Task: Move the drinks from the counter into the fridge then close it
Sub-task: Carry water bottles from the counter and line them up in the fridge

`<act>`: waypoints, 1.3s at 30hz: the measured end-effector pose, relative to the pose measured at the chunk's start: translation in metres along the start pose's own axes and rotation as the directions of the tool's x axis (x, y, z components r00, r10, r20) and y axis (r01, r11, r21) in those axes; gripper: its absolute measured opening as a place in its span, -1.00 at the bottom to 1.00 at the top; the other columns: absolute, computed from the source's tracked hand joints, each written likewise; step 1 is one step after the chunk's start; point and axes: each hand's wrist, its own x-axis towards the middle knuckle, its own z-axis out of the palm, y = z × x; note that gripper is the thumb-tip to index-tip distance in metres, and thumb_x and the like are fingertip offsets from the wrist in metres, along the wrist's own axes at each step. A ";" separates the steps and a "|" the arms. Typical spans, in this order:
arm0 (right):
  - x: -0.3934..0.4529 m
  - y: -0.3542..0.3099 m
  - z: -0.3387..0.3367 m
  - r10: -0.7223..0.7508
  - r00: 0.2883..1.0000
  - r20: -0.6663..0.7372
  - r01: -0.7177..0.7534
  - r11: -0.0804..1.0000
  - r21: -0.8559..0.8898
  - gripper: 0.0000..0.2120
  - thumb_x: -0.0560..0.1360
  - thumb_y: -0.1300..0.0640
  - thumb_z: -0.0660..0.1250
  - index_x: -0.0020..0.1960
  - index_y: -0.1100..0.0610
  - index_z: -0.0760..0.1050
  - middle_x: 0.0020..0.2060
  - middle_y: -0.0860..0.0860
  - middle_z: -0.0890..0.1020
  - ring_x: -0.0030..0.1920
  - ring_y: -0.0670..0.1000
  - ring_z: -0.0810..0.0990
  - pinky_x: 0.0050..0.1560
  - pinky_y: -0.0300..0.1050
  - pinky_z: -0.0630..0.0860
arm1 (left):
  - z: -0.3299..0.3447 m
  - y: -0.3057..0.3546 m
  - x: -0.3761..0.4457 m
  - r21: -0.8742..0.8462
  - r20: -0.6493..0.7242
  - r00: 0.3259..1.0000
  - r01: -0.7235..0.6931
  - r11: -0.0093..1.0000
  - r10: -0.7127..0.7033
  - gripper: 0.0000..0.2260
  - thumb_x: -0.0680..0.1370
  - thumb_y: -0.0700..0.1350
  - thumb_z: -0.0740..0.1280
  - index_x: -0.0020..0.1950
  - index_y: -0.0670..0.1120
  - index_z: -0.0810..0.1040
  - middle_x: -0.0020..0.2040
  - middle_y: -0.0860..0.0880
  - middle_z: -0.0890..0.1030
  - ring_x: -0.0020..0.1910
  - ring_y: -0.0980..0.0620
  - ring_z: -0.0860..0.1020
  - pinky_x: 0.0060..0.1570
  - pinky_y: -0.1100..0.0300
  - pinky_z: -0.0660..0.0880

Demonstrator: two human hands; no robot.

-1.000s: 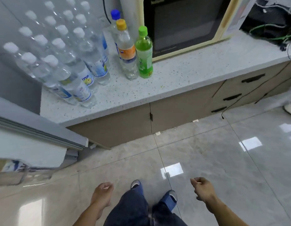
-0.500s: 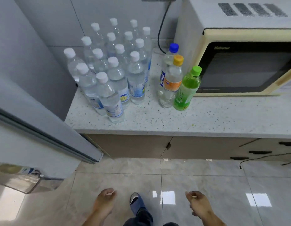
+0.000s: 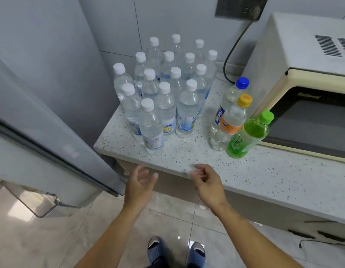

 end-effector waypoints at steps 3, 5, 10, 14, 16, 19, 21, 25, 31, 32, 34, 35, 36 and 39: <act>0.045 -0.047 0.006 -0.145 0.986 -0.088 0.145 0.989 -0.006 -0.58 0.50 0.01 0.45 0.31 -0.04 0.43 0.05 -0.10 0.58 -0.08 -0.09 0.61 -0.03 -0.10 0.61 | 0.009 0.042 0.014 -0.011 -0.144 0.984 -0.103 0.995 0.100 -0.36 0.43 0.01 0.53 0.43 0.13 0.30 0.26 0.12 0.47 0.18 0.17 0.52 0.09 0.24 0.48; 0.072 -0.070 0.011 -0.206 0.971 -0.124 0.208 0.978 -0.002 -0.38 0.46 -0.01 0.49 0.44 -0.05 0.30 0.21 -0.12 0.50 0.07 -0.09 0.58 0.06 -0.15 0.56 | 0.014 0.066 0.022 -0.010 -0.217 0.966 -0.146 0.989 0.140 -0.29 0.40 0.03 0.55 0.46 0.10 0.27 0.33 0.10 0.42 0.24 0.14 0.45 0.16 0.19 0.46; 0.118 -0.091 0.023 -0.248 0.956 -0.158 0.256 0.966 0.028 -0.22 0.38 0.04 0.56 0.48 -0.03 0.22 0.30 -0.15 0.43 0.28 -0.11 0.46 0.30 -0.16 0.43 | 0.025 0.098 0.037 0.023 -0.242 0.948 -0.210 0.977 0.209 -0.28 0.36 0.02 0.58 0.43 0.06 0.32 0.35 0.06 0.43 0.24 0.09 0.46 0.11 0.18 0.46; 0.130 -0.093 0.029 -0.287 0.948 -0.135 0.297 0.954 0.054 -0.33 0.33 0.06 0.59 0.29 -0.16 0.29 0.11 -0.26 0.53 0.11 -0.30 0.53 0.11 -0.29 0.49 | 0.030 0.106 0.047 0.028 -0.255 0.949 -0.185 0.982 0.186 -0.30 0.35 0.05 0.58 0.39 0.05 0.33 0.27 0.05 0.45 0.07 0.15 0.48 -0.16 0.39 0.37; 0.134 -0.095 0.032 -0.290 0.947 -0.137 0.300 0.952 0.061 -0.36 0.32 0.05 0.60 0.23 -0.19 0.30 0.10 -0.19 0.58 0.11 -0.20 0.58 0.15 -0.14 0.57 | 0.031 0.108 0.049 0.020 -0.269 0.945 -0.187 0.982 0.185 -0.36 0.34 0.08 0.58 0.32 0.08 0.36 0.21 0.07 0.49 -0.03 0.23 0.49 -0.21 0.40 0.36; 0.137 -0.098 0.033 -0.284 0.947 -0.153 0.294 0.955 0.050 -0.41 0.30 0.04 0.61 0.18 -0.18 0.35 0.01 -0.26 0.59 0.03 -0.25 0.59 0.13 -0.08 0.60 | 0.031 0.108 0.047 0.010 -0.291 0.935 -0.209 0.978 0.203 -0.44 0.33 0.11 0.57 0.23 0.17 0.38 0.11 0.17 0.52 -0.05 0.33 0.48 -0.23 0.41 0.37; 0.136 -0.098 0.032 -0.279 0.948 -0.153 0.288 0.957 0.041 -0.41 0.30 0.03 0.60 0.18 -0.19 0.35 -0.01 -0.28 0.58 0.00 -0.27 0.58 0.10 -0.09 0.61 | 0.030 0.106 0.044 0.020 -0.303 0.929 -0.219 0.975 0.215 -0.46 0.31 0.14 0.56 0.20 0.18 0.40 0.03 0.25 0.54 -0.07 0.36 0.51 -0.26 0.43 0.37; 0.115 -0.093 0.029 -0.309 0.934 -0.180 0.321 0.946 0.043 -0.43 0.32 0.03 0.59 0.18 -0.17 0.35 -0.02 -0.28 0.57 -0.06 -0.39 0.54 -0.01 -0.19 0.56 | 0.021 0.103 0.037 0.020 -0.254 0.939 -0.234 0.972 0.232 -0.47 0.29 0.18 0.56 0.16 0.28 0.39 -0.02 0.37 0.55 -0.06 0.52 0.49 -0.36 0.53 0.39; 0.053 -0.067 0.023 -0.321 0.916 -0.242 0.355 0.928 0.112 -0.49 0.34 0.13 0.60 0.19 -0.07 0.45 0.01 -0.19 0.63 0.00 -0.19 0.62 -0.07 -0.27 0.58 | 0.008 0.078 0.024 -0.101 -0.200 0.952 -0.254 0.962 0.230 -0.50 0.24 0.13 0.59 0.10 0.25 0.48 0.03 0.25 0.63 0.00 0.25 0.62 -0.11 0.25 0.57; 0.042 -0.063 0.022 -0.320 0.916 -0.242 0.358 0.924 0.134 -0.49 0.34 0.17 0.60 0.20 -0.03 0.47 0.00 -0.21 0.64 -0.01 -0.20 0.62 -0.09 -0.33 0.56 | 0.005 0.073 0.020 -0.124 -0.191 0.953 -0.260 0.958 0.234 -0.53 0.24 0.14 0.58 0.07 0.25 0.49 0.01 0.25 0.64 -0.02 0.26 0.62 -0.12 0.24 0.57; 0.022 -0.056 0.019 -0.312 0.919 -0.242 0.355 0.920 0.165 -0.52 0.36 0.22 0.59 0.21 0.05 0.50 -0.02 -0.21 0.65 -0.02 -0.20 0.64 -0.09 -0.34 0.56 | -0.003 0.061 0.013 -0.185 -0.147 0.963 -0.249 0.951 0.224 -0.57 0.26 0.14 0.57 0.07 0.22 0.52 0.00 0.22 0.67 -0.03 0.24 0.65 -0.10 0.19 0.58; 0.013 -0.052 0.018 -0.298 0.924 -0.240 0.347 0.918 0.194 -0.53 0.37 0.23 0.58 0.21 0.07 0.51 0.00 -0.18 0.66 -0.01 -0.17 0.66 -0.07 -0.32 0.57 | -0.007 0.054 0.009 -0.236 -0.105 0.974 -0.221 0.946 0.201 -0.57 0.28 0.13 0.57 0.09 0.19 0.54 0.02 0.19 0.68 -0.01 0.20 0.66 -0.07 0.15 0.59; 0.005 -0.048 0.016 -0.280 0.932 -0.231 0.333 0.913 0.237 -0.55 0.38 0.23 0.57 0.22 0.07 0.52 0.02 -0.13 0.68 0.00 -0.13 0.67 -0.06 -0.29 0.59 | -0.011 0.047 0.005 -0.291 -0.057 0.983 -0.181 0.940 0.172 -0.57 0.29 0.13 0.56 0.12 0.15 0.56 0.04 0.15 0.69 0.03 0.15 0.67 -0.03 0.11 0.59; -0.015 -0.035 0.011 -0.198 0.963 -0.182 0.254 0.893 0.373 -0.63 0.44 0.21 0.52 0.21 0.05 0.56 0.07 -0.01 0.70 0.05 0.00 0.69 -0.01 -0.16 0.63 | -0.022 0.027 -0.010 -0.456 0.085 0.992 -0.040 0.889 0.089 -0.60 0.31 0.12 0.53 0.12 0.11 0.61 0.11 0.02 0.70 0.12 0.01 0.66 0.02 0.08 0.58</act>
